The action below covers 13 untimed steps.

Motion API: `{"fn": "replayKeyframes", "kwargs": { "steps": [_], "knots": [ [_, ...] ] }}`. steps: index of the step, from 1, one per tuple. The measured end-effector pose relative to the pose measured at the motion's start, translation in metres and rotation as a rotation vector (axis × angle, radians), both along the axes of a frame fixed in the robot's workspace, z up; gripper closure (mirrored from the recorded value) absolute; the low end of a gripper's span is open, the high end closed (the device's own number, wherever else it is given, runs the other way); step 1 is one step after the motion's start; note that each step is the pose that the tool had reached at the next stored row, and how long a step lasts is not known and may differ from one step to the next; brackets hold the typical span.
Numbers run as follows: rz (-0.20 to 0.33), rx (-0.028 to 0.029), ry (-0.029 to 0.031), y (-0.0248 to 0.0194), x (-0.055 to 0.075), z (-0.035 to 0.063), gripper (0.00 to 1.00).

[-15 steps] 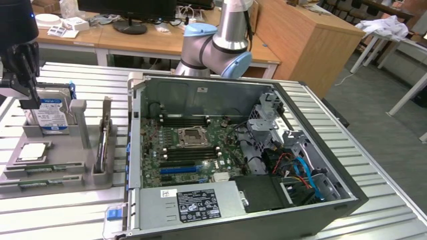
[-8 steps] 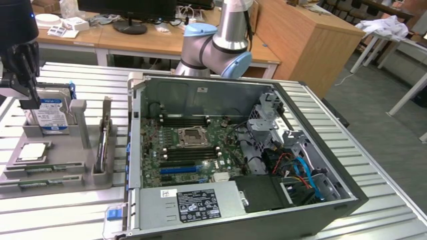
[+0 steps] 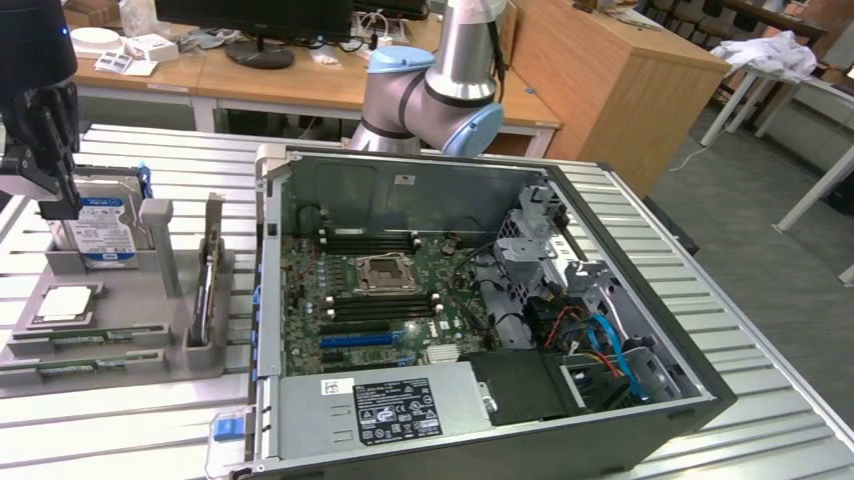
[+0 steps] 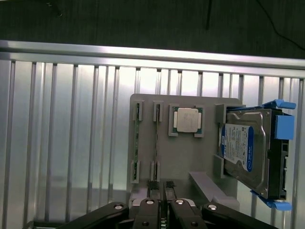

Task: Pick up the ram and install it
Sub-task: 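Pick up the ram and move it above insertion slot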

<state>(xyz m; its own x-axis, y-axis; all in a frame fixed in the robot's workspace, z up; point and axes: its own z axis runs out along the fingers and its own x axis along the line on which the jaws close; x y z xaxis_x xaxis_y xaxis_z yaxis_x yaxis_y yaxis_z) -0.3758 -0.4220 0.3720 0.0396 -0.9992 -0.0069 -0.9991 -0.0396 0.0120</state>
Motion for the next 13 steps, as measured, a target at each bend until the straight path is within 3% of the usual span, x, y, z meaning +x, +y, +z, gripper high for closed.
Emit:
{"fn": "replayKeyframes", "kwargs": {
  "steps": [5, 8, 13],
  "knots": [
    [0.0, 0.0, 0.0, 0.0, 0.0, 0.0, 0.82],
    [0.0, 0.0, 0.0, 0.0, 0.0, 0.0, 0.69],
    [0.0, -0.0001, 0.0, 0.0, 0.0, 0.0, 0.69]
  ]
}}
